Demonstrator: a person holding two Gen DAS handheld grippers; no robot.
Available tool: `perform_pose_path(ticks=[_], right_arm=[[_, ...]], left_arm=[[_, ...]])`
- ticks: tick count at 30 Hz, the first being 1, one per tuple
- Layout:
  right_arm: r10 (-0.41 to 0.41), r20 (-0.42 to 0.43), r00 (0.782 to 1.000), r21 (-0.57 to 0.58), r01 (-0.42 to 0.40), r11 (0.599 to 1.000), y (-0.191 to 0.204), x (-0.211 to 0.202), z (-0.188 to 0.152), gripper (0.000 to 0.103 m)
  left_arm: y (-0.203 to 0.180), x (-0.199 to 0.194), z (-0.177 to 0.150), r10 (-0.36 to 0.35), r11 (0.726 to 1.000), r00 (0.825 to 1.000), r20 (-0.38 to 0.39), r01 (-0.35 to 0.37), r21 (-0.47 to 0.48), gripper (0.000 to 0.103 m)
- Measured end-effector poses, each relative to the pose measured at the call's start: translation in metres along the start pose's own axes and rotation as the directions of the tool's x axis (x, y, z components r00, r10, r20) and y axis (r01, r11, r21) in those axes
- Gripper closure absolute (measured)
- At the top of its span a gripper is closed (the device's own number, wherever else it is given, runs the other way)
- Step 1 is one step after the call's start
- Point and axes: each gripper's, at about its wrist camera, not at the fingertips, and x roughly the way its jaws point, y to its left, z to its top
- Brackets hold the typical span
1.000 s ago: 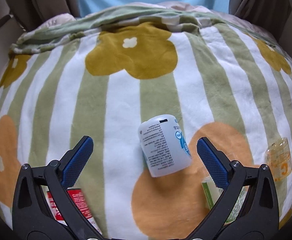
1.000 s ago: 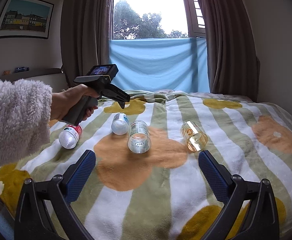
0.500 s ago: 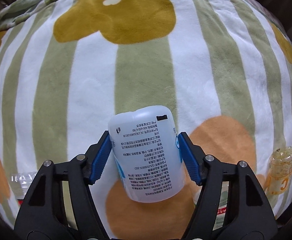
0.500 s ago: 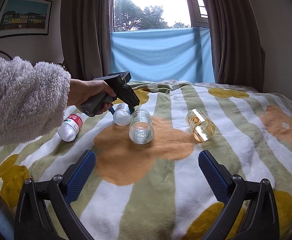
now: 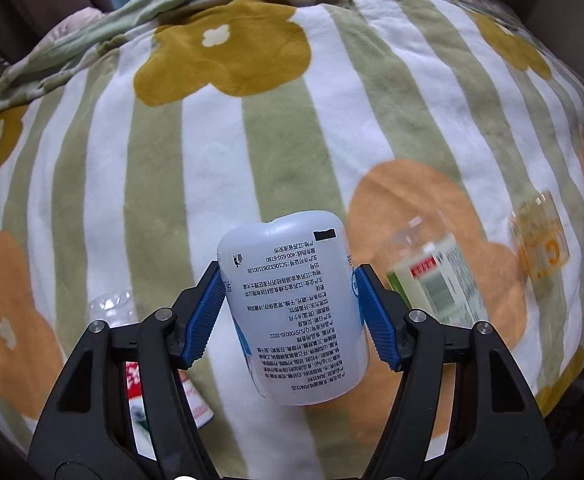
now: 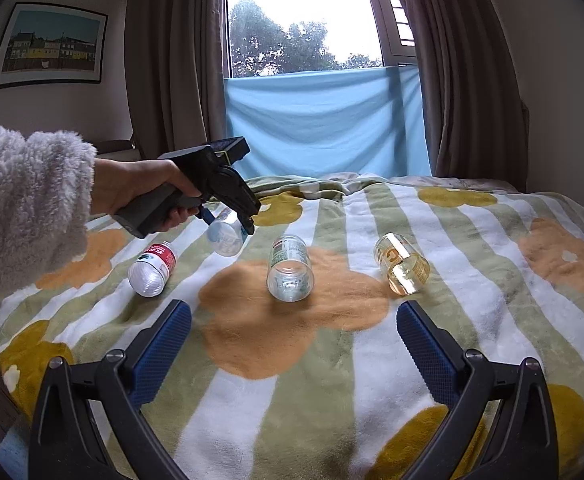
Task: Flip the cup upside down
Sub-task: 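Lift the white bottle with the left tool, set it down, open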
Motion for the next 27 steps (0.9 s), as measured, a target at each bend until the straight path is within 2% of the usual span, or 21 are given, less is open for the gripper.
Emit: perform_pose_path(ticks=[5, 11, 17, 23, 25, 26, 27], right_arm=[[0.005, -0.011, 1.0, 0.024, -0.005, 1.0, 0.001, -0.008, 0.002, 0.0], [-0.005, -0.002, 1.0, 0.034, 0.005, 0.999, 0.005, -0.026, 0.005, 0.0], [-0.022, -0.001, 1.0, 0.034, 0.022, 0.999, 0.004, -0.036, 0.005, 0.0], [-0.006, 0.0, 1.0, 0.062, 0.006, 0.998, -0.001, -0.038, 0.005, 0.0], [-0.009, -0.003, 1.0, 0.059, 0.009, 0.998, -0.002, -0.039, 0.005, 0.0], [-0.008, -0.004, 1.0, 0.062, 0.008, 0.998, -0.003, -0.038, 0.005, 0.0], [-0.006, -0.005, 1.0, 0.068, 0.006, 0.998, -0.004, -0.038, 0.005, 0.0]], left_arm=[[-0.03, -0.031, -0.071, -0.037, 0.989, 0.999, -0.028, 0.041, 0.145, 0.04], [-0.078, -0.027, -0.143, -0.104, 0.953, 0.991, -0.083, 0.123, 0.276, 0.04], [-0.104, -0.005, -0.162, -0.117, 0.938, 0.981, -0.153, 0.16, 0.308, 0.04], [-0.114, 0.001, -0.168, -0.115, 0.932, 0.982, -0.151, 0.159, 0.325, 0.037], [-0.114, -0.002, -0.173, -0.102, 0.932, 0.984, -0.144, 0.145, 0.333, 0.029], [-0.114, -0.002, -0.175, -0.097, 0.932, 0.984, -0.146, 0.142, 0.333, 0.014], [-0.113, -0.004, -0.177, -0.102, 0.935, 0.984, -0.143, 0.144, 0.325, 0.006]])
